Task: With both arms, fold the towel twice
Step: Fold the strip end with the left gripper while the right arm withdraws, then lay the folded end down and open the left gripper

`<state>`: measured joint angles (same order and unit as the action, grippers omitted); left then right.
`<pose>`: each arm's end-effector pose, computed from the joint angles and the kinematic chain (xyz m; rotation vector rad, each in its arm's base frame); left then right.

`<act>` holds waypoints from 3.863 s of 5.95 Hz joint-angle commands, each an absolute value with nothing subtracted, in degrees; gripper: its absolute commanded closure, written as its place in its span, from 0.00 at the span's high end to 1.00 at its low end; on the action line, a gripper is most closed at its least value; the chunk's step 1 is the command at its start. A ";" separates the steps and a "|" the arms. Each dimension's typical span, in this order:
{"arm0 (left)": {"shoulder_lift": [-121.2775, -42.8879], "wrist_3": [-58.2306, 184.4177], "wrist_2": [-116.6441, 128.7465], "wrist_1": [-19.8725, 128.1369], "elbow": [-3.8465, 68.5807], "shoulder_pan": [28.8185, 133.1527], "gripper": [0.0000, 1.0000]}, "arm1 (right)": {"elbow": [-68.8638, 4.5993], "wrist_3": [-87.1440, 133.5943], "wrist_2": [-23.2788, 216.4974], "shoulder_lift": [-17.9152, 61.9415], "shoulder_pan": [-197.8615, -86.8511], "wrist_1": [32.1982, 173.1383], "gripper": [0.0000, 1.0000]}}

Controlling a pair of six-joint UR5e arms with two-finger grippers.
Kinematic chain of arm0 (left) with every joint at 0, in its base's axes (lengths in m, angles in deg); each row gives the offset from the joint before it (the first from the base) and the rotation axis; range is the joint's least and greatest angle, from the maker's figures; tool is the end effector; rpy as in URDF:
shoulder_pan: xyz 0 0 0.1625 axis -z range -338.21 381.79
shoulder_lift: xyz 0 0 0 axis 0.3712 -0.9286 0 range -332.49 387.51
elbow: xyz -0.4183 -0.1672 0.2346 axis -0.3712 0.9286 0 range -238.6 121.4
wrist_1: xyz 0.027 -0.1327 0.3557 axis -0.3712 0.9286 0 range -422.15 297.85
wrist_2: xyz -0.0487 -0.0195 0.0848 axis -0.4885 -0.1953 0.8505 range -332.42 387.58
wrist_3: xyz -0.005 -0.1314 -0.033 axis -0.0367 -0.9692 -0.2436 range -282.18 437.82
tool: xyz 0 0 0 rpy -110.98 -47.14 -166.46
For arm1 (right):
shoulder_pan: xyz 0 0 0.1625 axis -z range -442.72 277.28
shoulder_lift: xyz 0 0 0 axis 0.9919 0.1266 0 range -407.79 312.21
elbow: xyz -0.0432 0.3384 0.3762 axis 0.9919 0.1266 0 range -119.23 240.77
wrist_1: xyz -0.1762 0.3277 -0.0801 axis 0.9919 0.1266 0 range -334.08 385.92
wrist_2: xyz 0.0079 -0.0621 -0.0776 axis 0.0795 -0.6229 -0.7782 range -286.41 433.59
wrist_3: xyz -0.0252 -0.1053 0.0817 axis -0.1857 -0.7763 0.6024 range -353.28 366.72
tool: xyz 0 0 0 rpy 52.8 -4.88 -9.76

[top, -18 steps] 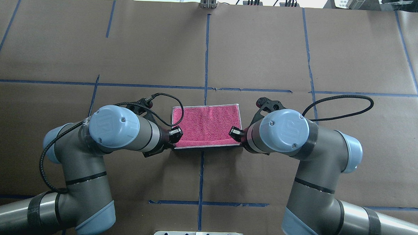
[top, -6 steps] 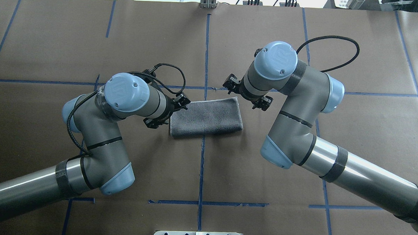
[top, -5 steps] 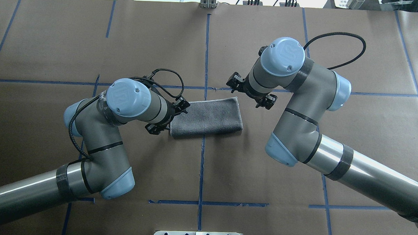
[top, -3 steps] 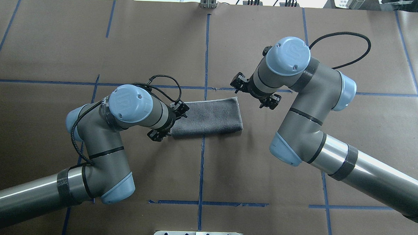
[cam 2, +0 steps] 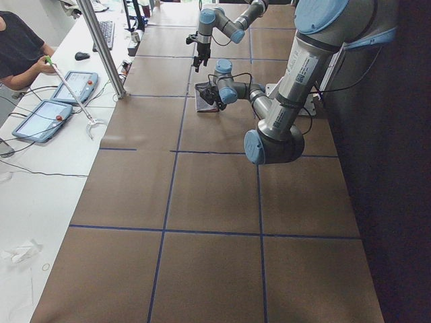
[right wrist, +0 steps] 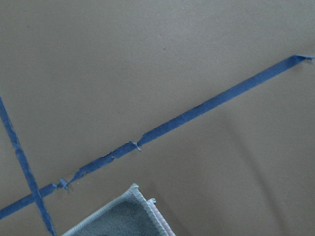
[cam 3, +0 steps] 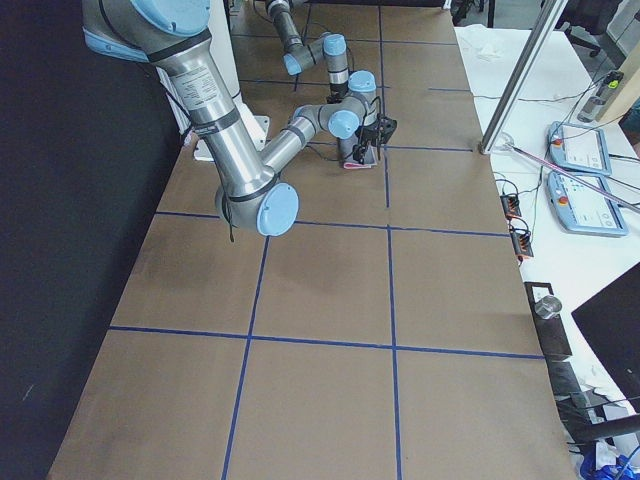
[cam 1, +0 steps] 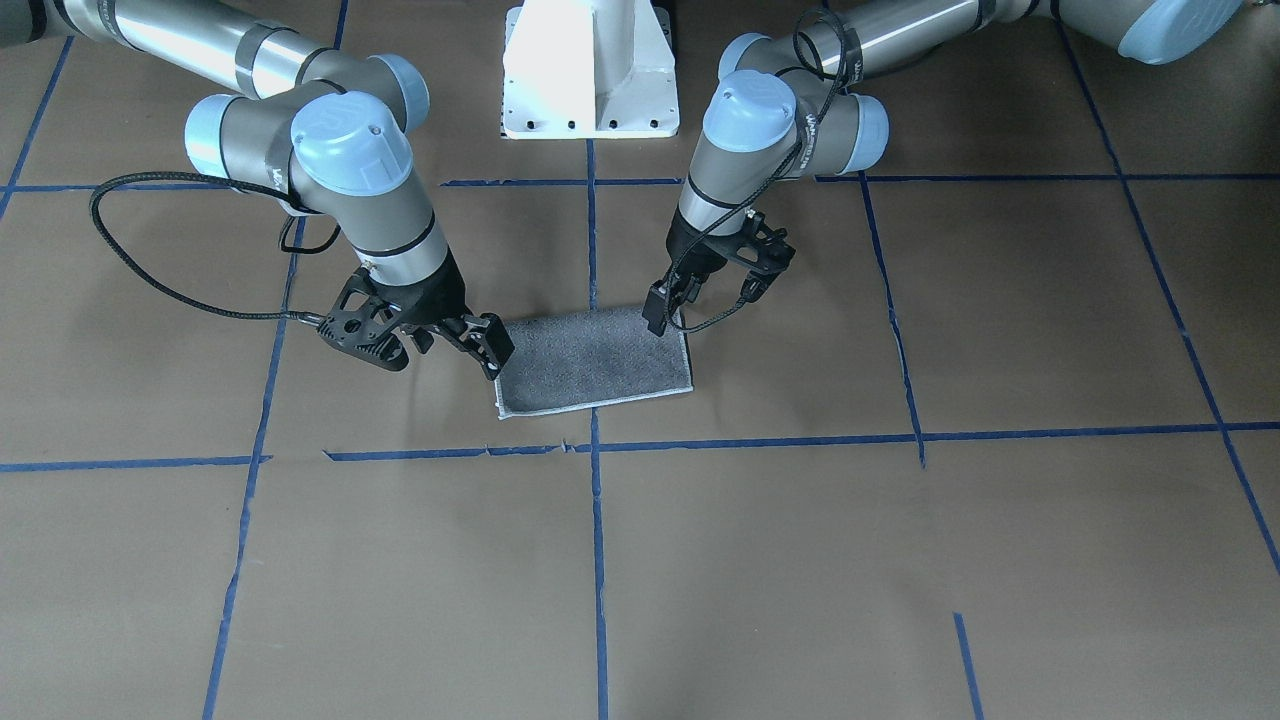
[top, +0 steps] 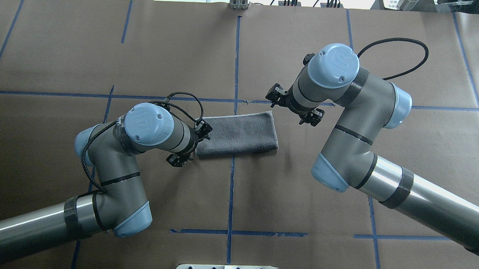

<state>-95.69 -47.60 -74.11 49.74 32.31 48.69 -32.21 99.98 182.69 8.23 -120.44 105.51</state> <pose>0.6113 -0.4288 0.3791 -0.2692 0.9932 -0.8951 -0.5234 -0.5172 0.3827 -0.0581 -0.8857 0.5305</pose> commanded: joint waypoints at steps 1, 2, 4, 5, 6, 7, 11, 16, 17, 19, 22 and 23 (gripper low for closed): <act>-95.54 -48.12 -74.02 49.74 32.19 47.90 0.69 | -32.21 99.98 182.57 8.19 -120.34 105.46 1.00; -95.36 -48.12 -74.02 49.74 32.54 47.89 0.45 | -32.21 99.98 182.57 8.19 -120.34 105.46 1.00; -95.10 -48.04 -74.11 49.74 32.89 47.89 0.13 | -32.13 99.89 182.57 8.19 -120.34 105.46 1.00; -95.10 -47.95 -74.11 49.74 33.15 47.89 0.05 | -32.13 99.71 182.57 8.28 -120.34 105.46 1.00; -94.14 -47.51 -74.19 49.56 34.63 47.89 0.02 | -32.30 99.71 182.57 8.45 -120.43 105.55 1.00; -91.43 -46.72 -74.19 49.56 36.82 48.07 0.02 | -33.00 99.71 182.75 8.89 -121.13 105.55 1.00; -97.17 -38.72 -73.67 44.55 39.76 50.89 0.04 | -38.80 92.86 190.99 14.25 -130.35 106.34 1.00; -108.70 -30.58 -64.29 48.13 28.62 44.82 0.04 | -43.02 92.86 191.36 18.56 -130.71 106.34 1.00; -113.07 -30.37 -63.91 51.37 21.71 44.82 0.04 | -43.11 92.86 191.36 18.74 -130.63 106.34 1.00; -116.36 -28.89 -64.00 52.72 17.79 44.29 0.32 | -43.02 92.86 191.36 18.74 -130.63 106.34 1.00; -116.37 -22.82 -63.56 61.23 16.01 44.72 1.00 | -44.25 92.25 193.10 20.40 -132.11 106.25 1.00; -115.50 -22.64 -64.17 62.56 18.19 47.69 1.00 | -44.52 87.98 194.60 22.32 -134.21 106.25 1.00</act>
